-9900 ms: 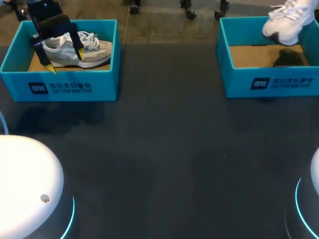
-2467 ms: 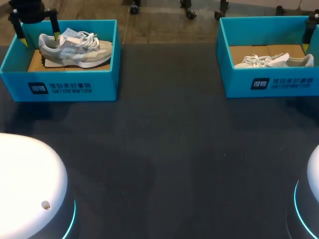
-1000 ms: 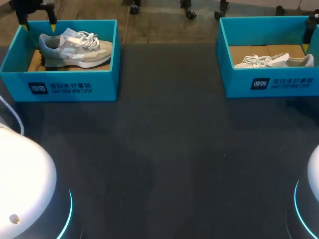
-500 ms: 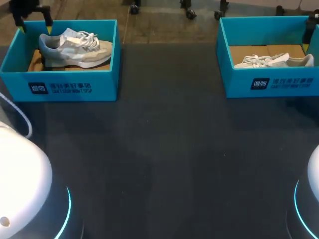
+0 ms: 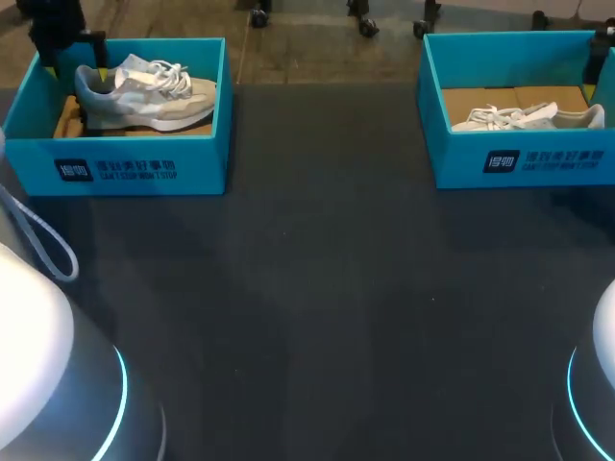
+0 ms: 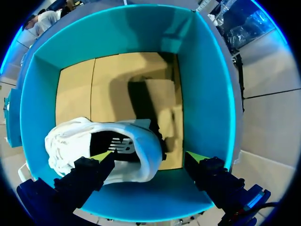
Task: Take the shoe out of the shoebox, open the shoe tongue, remove and reinsert the insole, then place the shoe into the shoebox
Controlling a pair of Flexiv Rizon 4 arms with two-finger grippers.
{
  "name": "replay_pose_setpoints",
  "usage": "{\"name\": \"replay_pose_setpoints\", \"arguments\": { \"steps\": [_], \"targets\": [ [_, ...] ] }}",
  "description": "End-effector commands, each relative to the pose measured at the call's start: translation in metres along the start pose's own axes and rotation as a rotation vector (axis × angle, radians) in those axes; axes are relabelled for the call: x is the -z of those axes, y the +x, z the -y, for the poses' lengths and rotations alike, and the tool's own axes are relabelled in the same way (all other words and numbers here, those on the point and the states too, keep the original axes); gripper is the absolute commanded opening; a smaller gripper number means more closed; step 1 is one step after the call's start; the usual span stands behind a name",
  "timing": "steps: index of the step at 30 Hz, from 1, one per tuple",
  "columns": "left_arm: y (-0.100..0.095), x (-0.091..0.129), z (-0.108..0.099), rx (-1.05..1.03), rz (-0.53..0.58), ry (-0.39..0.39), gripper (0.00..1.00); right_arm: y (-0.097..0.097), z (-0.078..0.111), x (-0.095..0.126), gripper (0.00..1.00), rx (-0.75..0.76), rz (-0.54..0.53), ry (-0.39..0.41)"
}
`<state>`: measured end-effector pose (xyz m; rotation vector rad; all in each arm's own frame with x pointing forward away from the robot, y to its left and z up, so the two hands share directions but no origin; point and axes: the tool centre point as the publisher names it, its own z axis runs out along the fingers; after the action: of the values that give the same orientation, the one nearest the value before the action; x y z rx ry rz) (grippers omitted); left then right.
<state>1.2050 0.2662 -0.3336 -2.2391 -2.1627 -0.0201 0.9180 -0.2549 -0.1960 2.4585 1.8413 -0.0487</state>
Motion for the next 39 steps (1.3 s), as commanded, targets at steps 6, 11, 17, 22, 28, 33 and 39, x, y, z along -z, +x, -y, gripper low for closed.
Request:
{"name": "replay_pose_setpoints", "arguments": {
  "steps": [6, 11, 17, 22, 28, 33, 39],
  "targets": [
    [-0.002, -0.024, -0.003, 0.002, -0.018, -0.003, 0.97, 0.0, 0.0, 0.0, 1.0, 0.0, -0.001, 0.0],
    [0.003, -0.036, -0.002, 0.011, 0.014, 0.021, 0.89, 0.0, 0.0, 0.0, 1.0, 0.0, -0.001, 0.0],
    [0.007, -0.047, -0.003, 0.021, 0.005, 0.028, 0.82, 0.0, 0.0, 0.0, 1.0, 0.0, -0.001, 0.0],
    [0.01, -0.05, -0.002, 0.03, -0.002, 0.028, 0.76, 0.0, 0.0, 0.0, 1.0, 0.0, -0.001, 0.0],
    [0.01, -0.054, -0.002, 0.031, -0.005, 0.035, 0.65, 0.0, 0.0, 0.0, 1.0, 0.0, -0.001, 0.0],
    [0.01, -0.059, -0.003, 0.036, -0.02, 0.049, 0.44, 0.0, 0.0, 0.0, 1.0, 0.0, -0.001, 0.0],
    [0.013, -0.065, 0.0, 0.034, -0.034, 0.057, 0.0, 0.0, 0.0, 0.0, 1.0, 0.0, -0.001, 0.0]
  ]
}}
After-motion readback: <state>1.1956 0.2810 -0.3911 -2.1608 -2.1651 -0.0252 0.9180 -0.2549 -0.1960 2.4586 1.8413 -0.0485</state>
